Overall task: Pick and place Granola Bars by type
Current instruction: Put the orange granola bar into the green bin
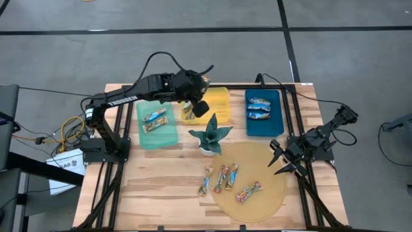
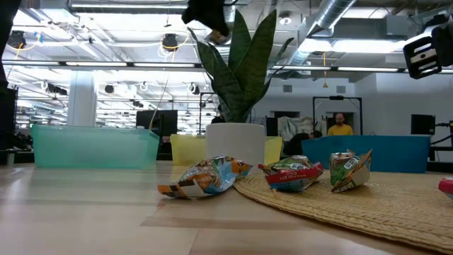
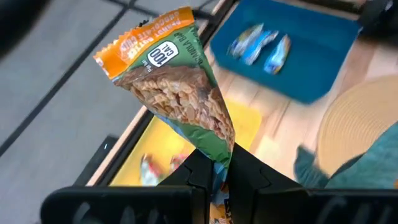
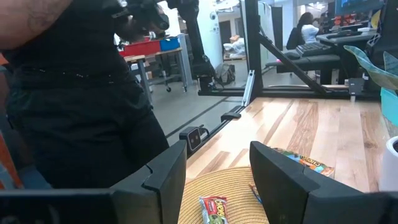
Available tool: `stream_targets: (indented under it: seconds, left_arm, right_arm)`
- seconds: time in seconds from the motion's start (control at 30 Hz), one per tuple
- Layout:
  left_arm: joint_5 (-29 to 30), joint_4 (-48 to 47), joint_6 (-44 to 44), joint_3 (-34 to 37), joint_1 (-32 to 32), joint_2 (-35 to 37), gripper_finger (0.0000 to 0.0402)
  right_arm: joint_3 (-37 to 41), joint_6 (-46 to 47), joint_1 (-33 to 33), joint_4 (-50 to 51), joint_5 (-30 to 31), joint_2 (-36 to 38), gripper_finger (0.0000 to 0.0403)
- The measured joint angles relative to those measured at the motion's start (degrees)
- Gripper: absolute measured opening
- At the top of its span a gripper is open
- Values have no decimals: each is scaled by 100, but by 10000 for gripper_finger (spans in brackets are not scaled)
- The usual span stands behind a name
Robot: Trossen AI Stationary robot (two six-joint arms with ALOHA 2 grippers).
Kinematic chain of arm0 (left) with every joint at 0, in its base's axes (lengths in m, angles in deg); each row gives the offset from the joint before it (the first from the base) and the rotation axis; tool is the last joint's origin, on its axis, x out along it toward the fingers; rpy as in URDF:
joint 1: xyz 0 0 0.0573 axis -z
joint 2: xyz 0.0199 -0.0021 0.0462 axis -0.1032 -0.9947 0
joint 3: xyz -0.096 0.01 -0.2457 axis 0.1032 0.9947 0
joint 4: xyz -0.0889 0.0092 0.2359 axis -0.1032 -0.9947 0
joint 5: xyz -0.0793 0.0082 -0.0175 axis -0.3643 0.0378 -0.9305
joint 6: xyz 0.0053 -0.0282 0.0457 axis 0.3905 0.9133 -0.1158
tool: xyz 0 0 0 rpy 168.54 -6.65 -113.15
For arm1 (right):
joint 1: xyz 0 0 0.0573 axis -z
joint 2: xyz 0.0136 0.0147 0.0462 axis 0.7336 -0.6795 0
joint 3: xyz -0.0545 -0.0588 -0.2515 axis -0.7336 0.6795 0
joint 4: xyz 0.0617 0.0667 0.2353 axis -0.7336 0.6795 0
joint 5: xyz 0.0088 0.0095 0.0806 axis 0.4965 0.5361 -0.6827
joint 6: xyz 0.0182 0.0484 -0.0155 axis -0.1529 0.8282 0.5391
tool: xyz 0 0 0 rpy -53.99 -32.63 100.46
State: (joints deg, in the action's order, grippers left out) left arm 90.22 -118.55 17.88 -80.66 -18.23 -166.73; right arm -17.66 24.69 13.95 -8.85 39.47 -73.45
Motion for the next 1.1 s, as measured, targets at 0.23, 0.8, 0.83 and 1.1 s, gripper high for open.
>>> stream_targets:
  seconds: [0.23,0.8,0.83,1.1]
  left_arm:
    - [2,-1343,273,0,-122,237,20]
    - [-515,-3319,970,149,-210,859,20]
    - [-500,-3305,988,163,-210,870,20]
    - [-486,-3300,968,170,-319,869,20]
  right_arm:
    - [0,0,1,0,0,0,169]
    - [0,-1,0,0,0,2,169]
    - [0,1,-1,0,0,2,169]
    - [0,1,-1,0,0,2,169]
